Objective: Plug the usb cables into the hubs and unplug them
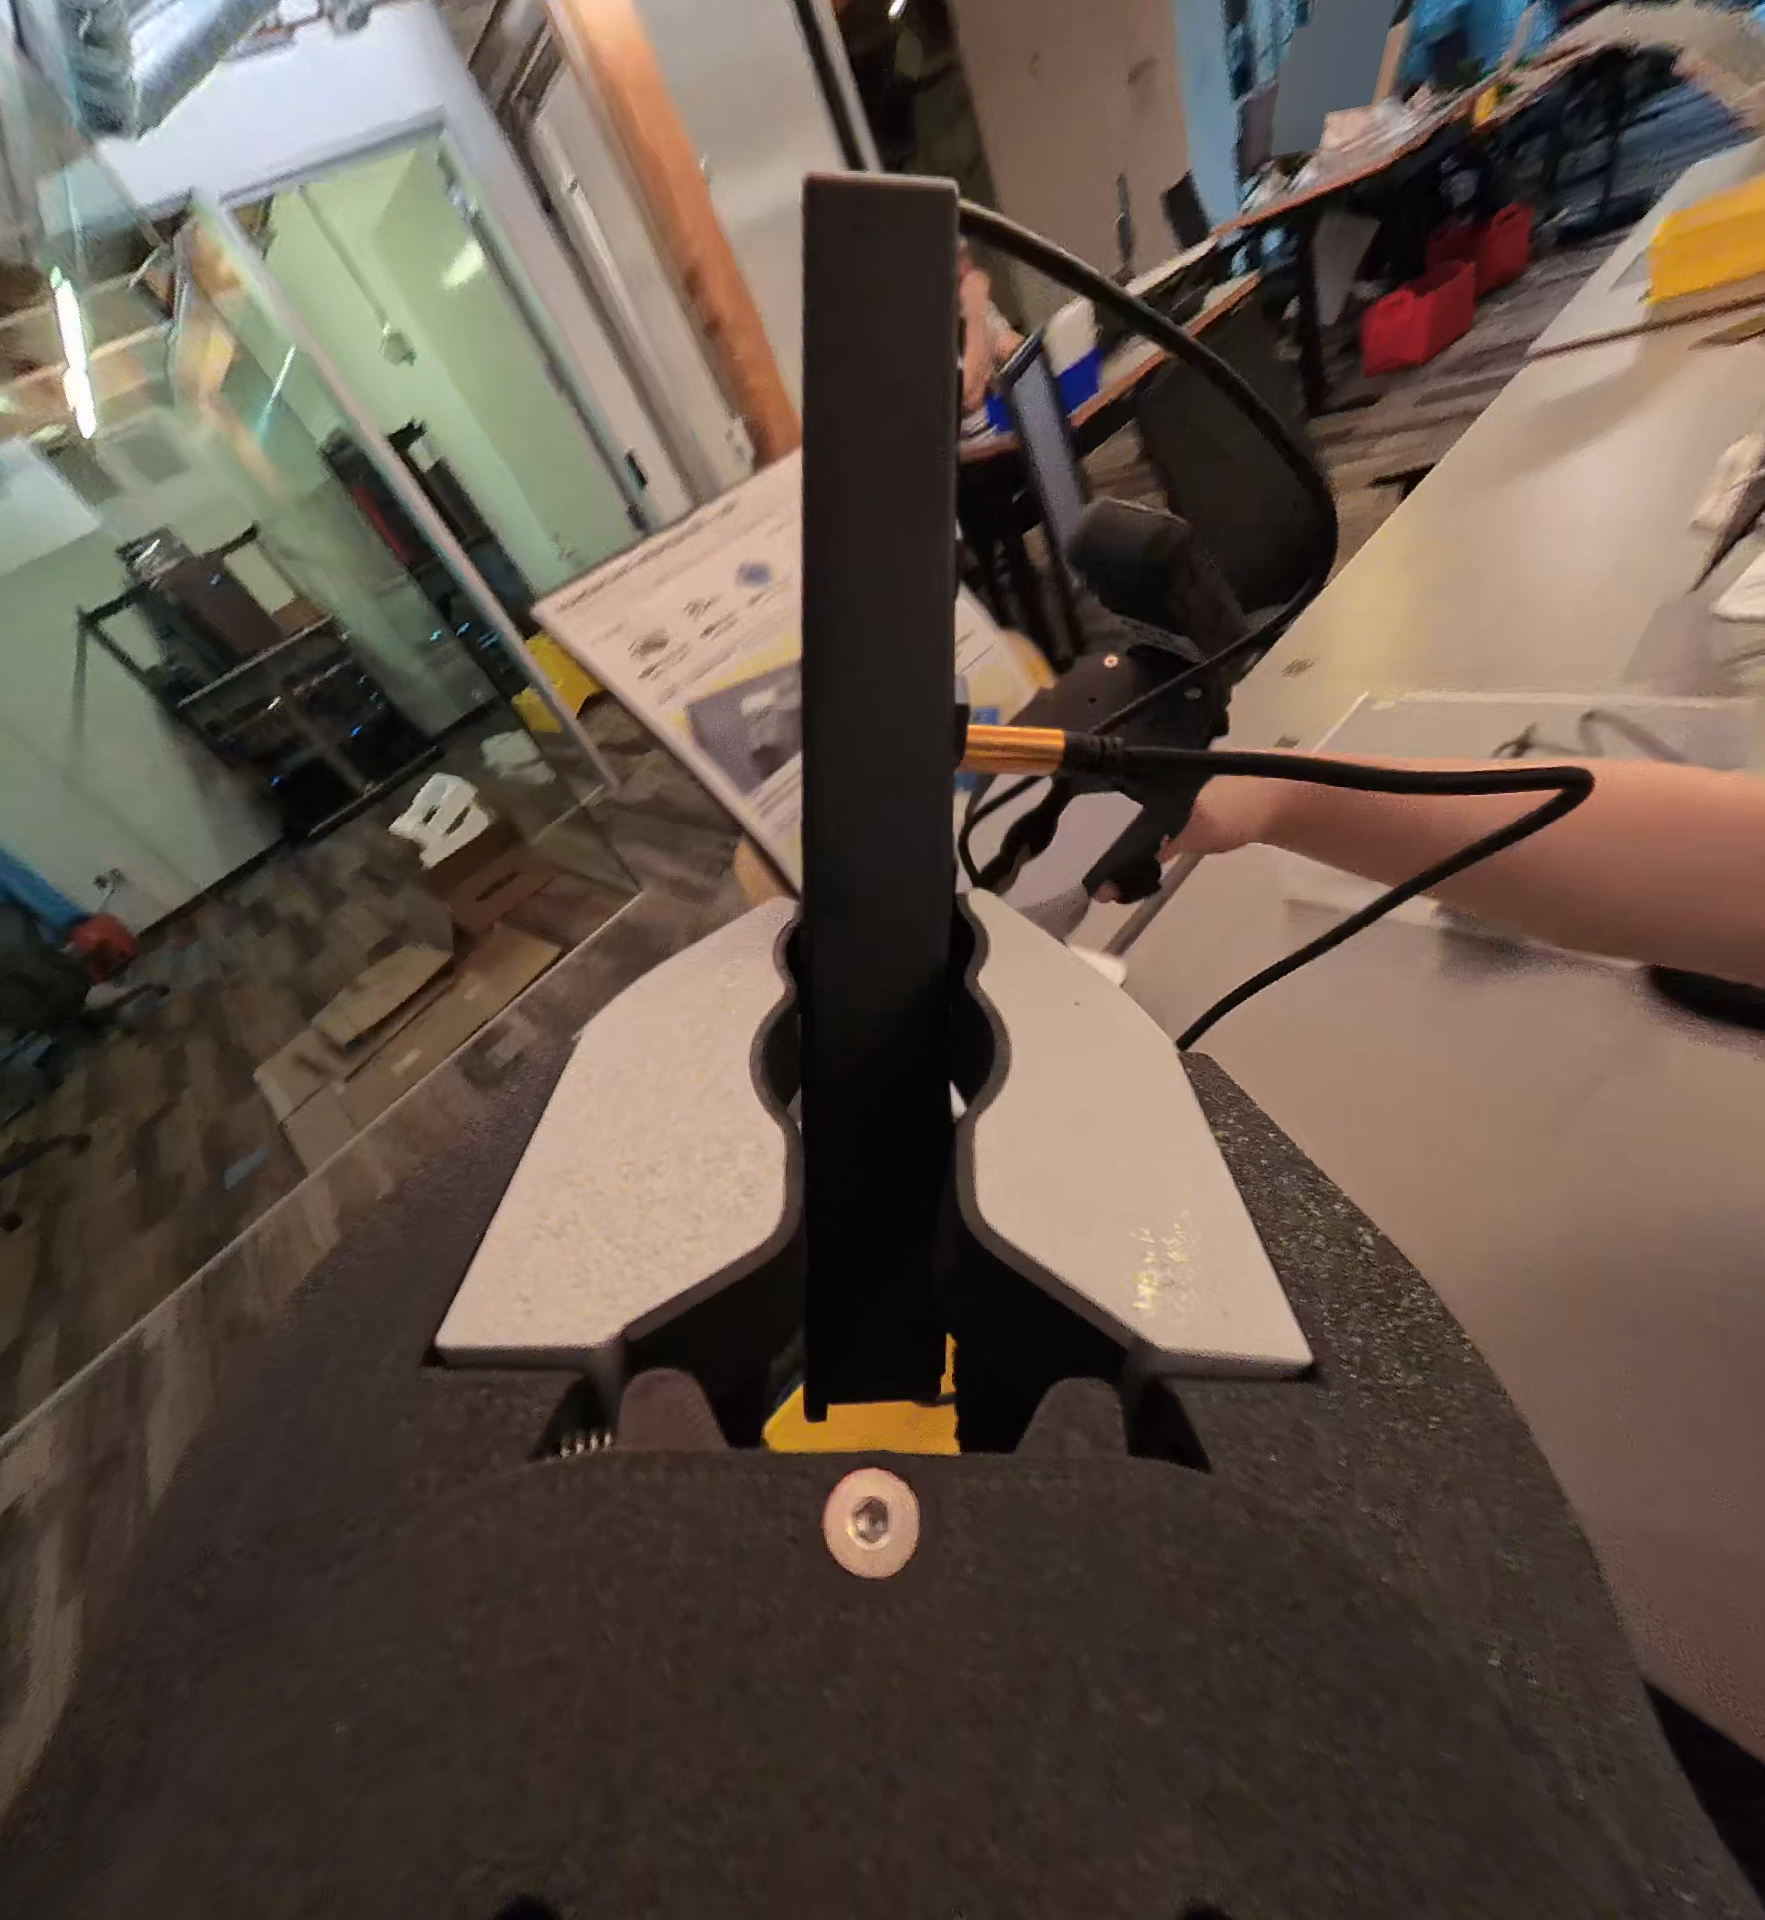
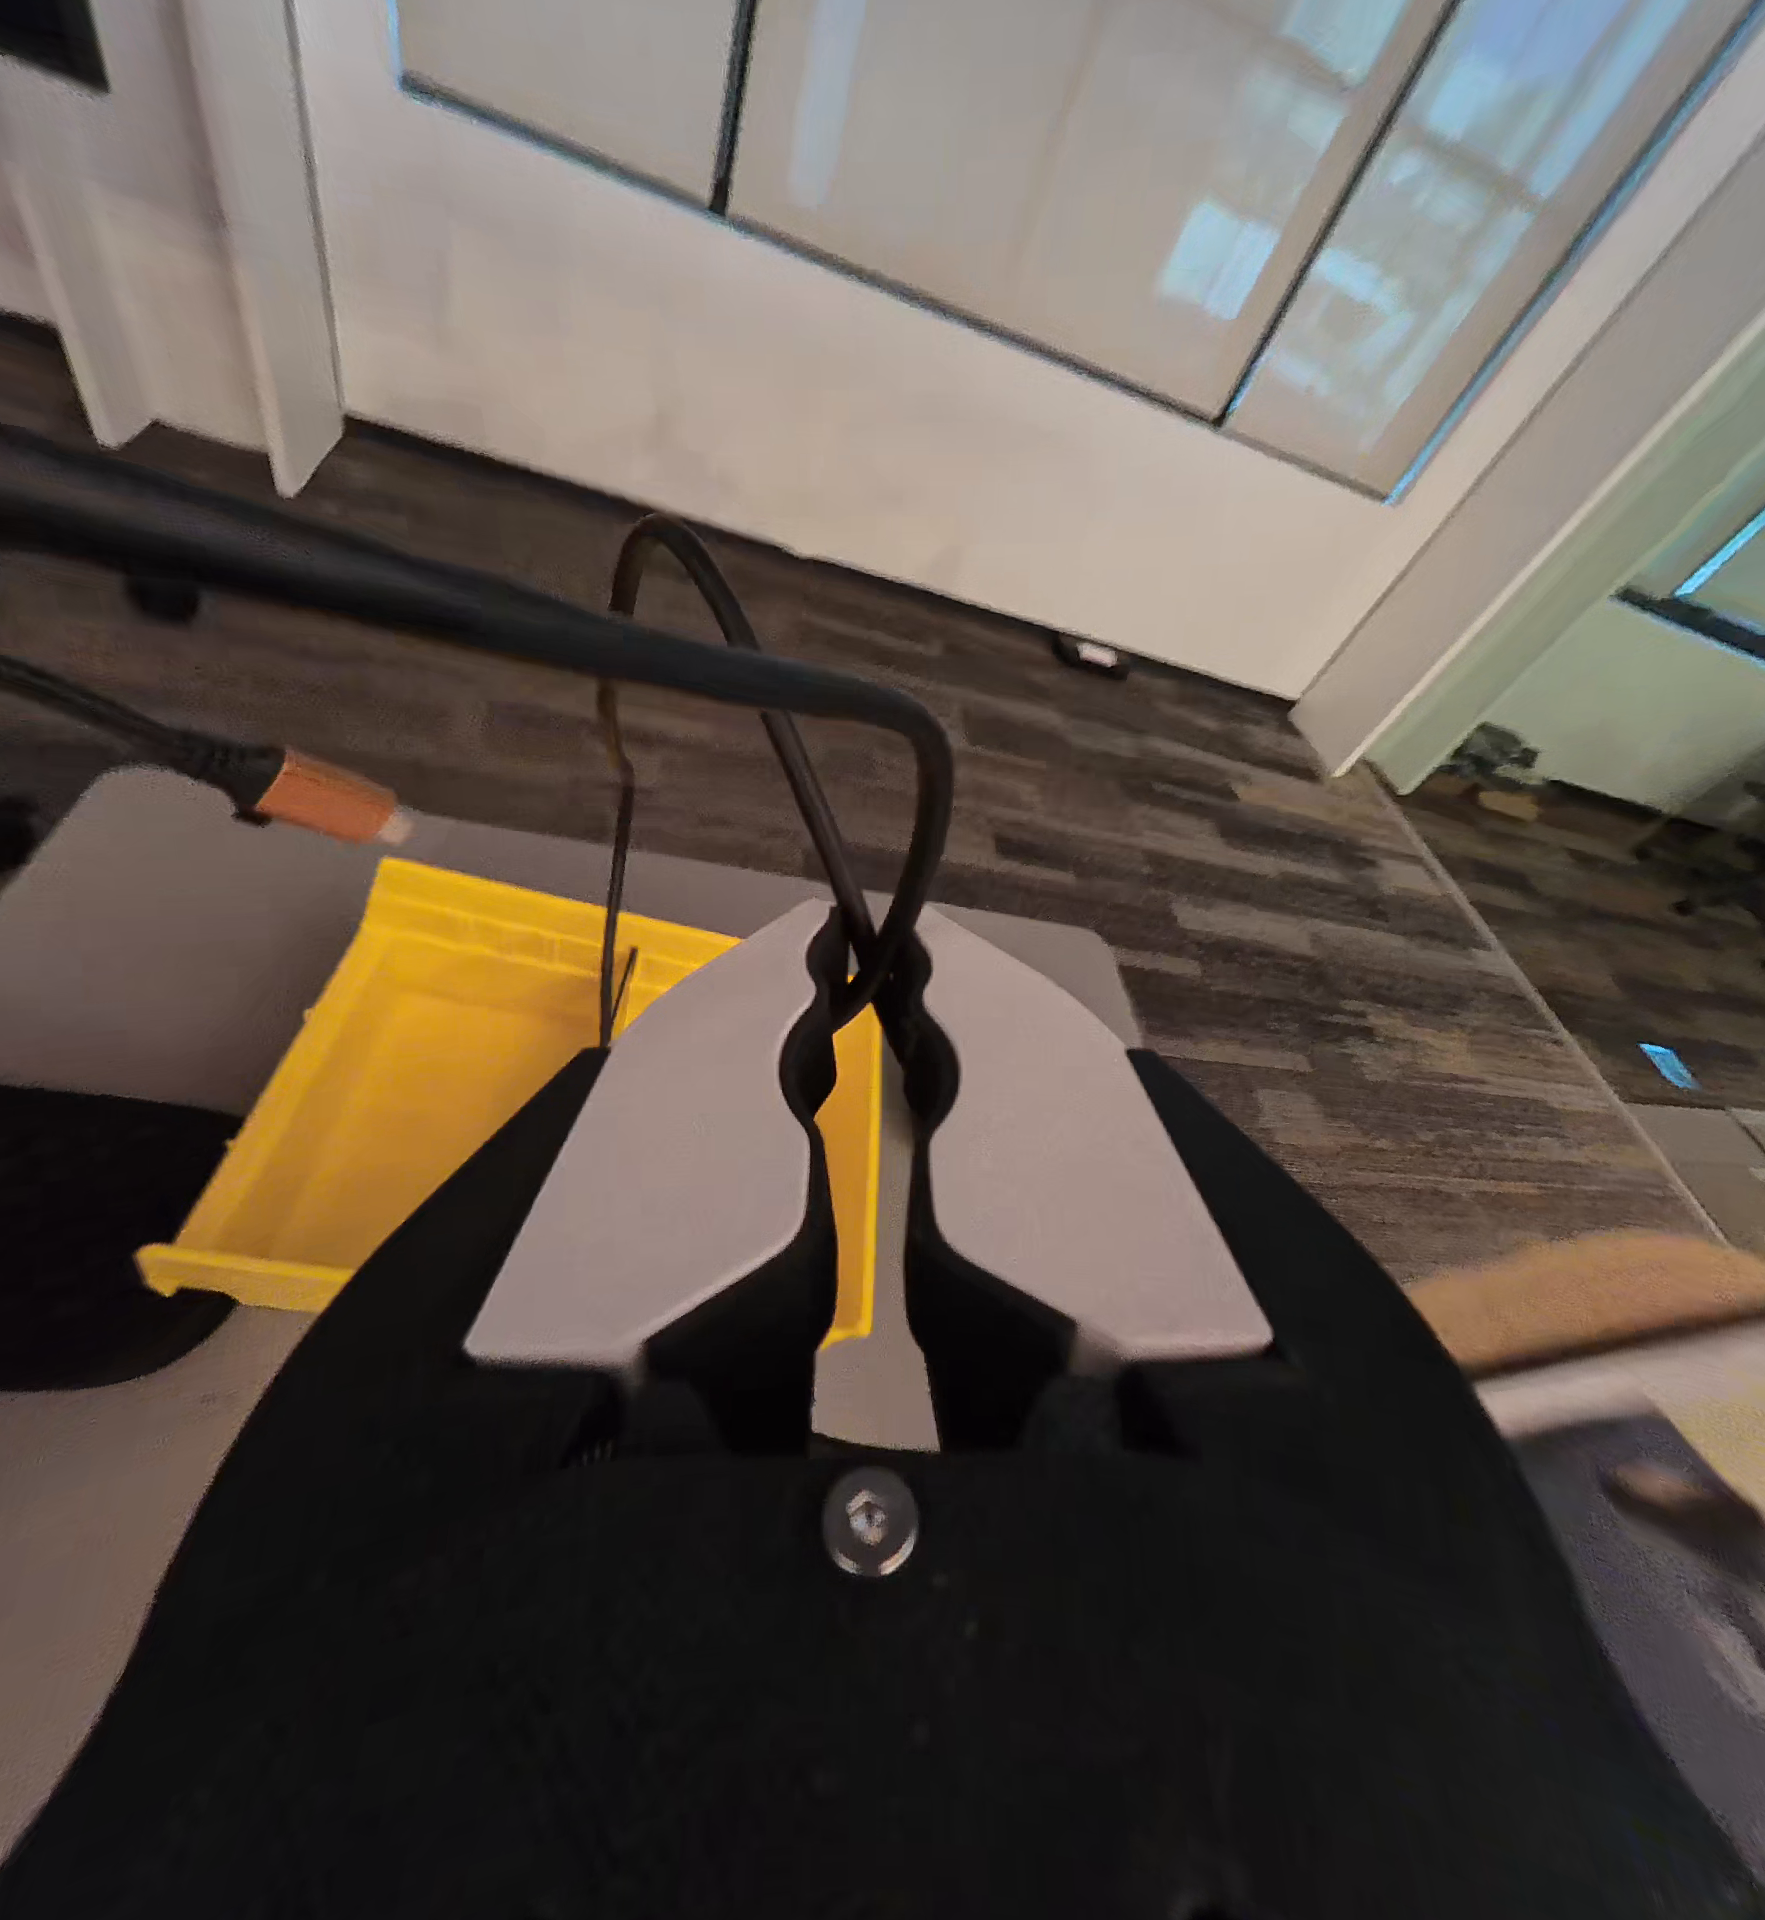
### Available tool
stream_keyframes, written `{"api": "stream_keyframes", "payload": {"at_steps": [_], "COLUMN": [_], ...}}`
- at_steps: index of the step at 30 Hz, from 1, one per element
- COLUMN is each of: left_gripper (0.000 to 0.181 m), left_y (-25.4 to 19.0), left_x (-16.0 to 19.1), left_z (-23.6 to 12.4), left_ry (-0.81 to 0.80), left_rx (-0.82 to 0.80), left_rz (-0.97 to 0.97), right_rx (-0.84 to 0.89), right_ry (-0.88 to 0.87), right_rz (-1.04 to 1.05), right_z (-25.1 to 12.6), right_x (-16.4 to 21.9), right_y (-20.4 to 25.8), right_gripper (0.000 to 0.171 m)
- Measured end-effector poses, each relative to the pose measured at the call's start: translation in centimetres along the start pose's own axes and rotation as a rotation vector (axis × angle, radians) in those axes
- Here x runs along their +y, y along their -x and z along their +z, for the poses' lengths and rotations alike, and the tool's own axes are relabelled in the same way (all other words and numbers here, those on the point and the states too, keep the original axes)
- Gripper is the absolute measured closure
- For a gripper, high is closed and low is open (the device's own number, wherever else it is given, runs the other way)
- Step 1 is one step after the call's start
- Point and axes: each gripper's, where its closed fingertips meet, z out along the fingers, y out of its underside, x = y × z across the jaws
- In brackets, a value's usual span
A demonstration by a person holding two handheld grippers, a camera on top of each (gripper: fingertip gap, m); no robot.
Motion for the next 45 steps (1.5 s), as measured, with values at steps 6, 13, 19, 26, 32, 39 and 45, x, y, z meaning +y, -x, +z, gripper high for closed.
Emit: {"api": "stream_keyframes", "payload": {"at_steps": [6, 13, 19, 26, 32, 39, 45], "left_gripper": [0.157, 0.157, 0.157, 0.158, 0.158, 0.158, 0.157], "left_y": [-7.2, -16.0, -19.9, -21.3, -21.5, -23.6, -27.5], "left_x": [-3.9, 4.2, 12.1, 16.0, 14.9, 14.5, 15.6], "left_z": [3.4, 15.0, 23.7, 28.6, 30.3, 31.7, 33.6], "left_ry": [-0.067, 0.015, -0.077, -0.147, -0.183, -0.18, -0.063], "left_rx": [0.18, 0.374, 0.356, 0.26, 0.27, 0.278, 0.275], "left_rz": [-0.009, -0.23, -0.534, -0.528, -0.471, -0.369, -0.146], "right_rx": [0.154, 0.113, 0.225, 0.64, 0.753, 0.472, 0.591], "right_ry": [0.164, 0.492, 0.329, 0.254, 0.018, -0.269, -0.233], "right_rz": [0.122, 0.505, 0.764, 0.528, 0.458, 0.594, 0.668], "right_z": [-12.4, -15.5, -16.5, -26.9, -34.3, -28.6, -25.7], "right_x": [4.6, 24.0, 29.7, 26.9, 19.8, 12.5, 16.7], "right_y": [0.1, 6.5, 7.6, 3.9, 1.3, 2.9, 0.6], "right_gripper": [0.163, 0.162, 0.144, 0.134, 0.135, 0.115, 0.097]}}
